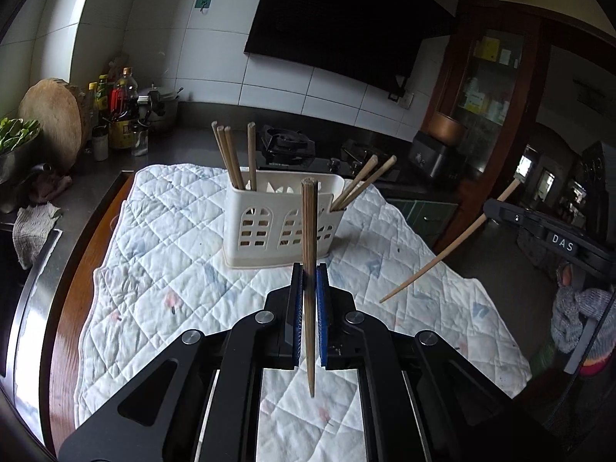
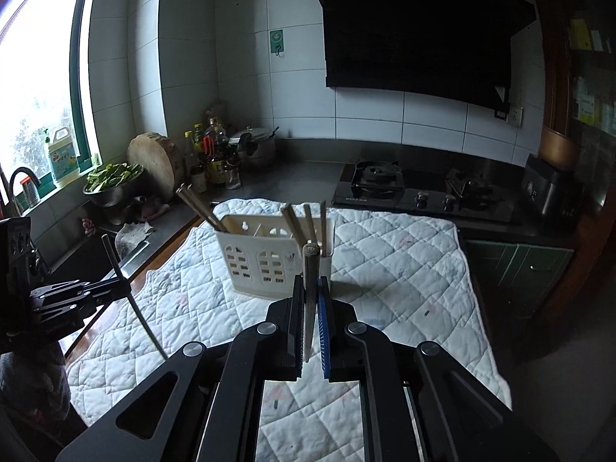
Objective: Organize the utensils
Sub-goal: 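Raise the left tool's chopstick into the holder while the right tool inserts its chopstick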
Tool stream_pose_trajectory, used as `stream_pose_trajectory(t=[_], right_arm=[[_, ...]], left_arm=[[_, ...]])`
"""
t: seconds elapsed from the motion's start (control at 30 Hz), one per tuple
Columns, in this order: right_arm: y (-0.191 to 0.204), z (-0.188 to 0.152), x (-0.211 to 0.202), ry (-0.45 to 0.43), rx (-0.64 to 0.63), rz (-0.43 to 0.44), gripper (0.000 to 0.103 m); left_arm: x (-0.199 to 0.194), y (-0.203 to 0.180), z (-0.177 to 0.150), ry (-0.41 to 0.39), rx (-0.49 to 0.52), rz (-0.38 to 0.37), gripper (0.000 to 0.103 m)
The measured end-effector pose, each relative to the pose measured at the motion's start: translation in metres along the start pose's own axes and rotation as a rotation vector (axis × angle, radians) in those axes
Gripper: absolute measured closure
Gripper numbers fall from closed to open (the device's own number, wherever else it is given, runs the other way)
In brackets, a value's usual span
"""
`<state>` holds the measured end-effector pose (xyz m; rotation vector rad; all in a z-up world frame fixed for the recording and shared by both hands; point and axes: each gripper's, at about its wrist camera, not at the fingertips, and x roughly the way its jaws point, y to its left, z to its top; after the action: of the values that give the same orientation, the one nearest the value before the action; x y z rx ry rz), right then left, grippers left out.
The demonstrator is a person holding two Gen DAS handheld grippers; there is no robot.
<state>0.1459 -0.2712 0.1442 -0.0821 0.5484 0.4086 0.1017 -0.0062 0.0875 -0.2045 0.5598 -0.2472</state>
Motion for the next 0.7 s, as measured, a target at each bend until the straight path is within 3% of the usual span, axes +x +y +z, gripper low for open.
stream_pose_trajectory(t=[0.43,0.7], right_arm=[[-0.015,0.093,0.041,-0.056,-0.052,-0.089,0.096],[-0.014,0.119,0.064,-0.078,-0.082,-0.081,0.096]], left_arm=[[0.004,0.007,0.108,-0.205,-0.008,0.01,0.098],[0.019,0.028,0.141,-0.332,-0.094,0.06,0.098]])
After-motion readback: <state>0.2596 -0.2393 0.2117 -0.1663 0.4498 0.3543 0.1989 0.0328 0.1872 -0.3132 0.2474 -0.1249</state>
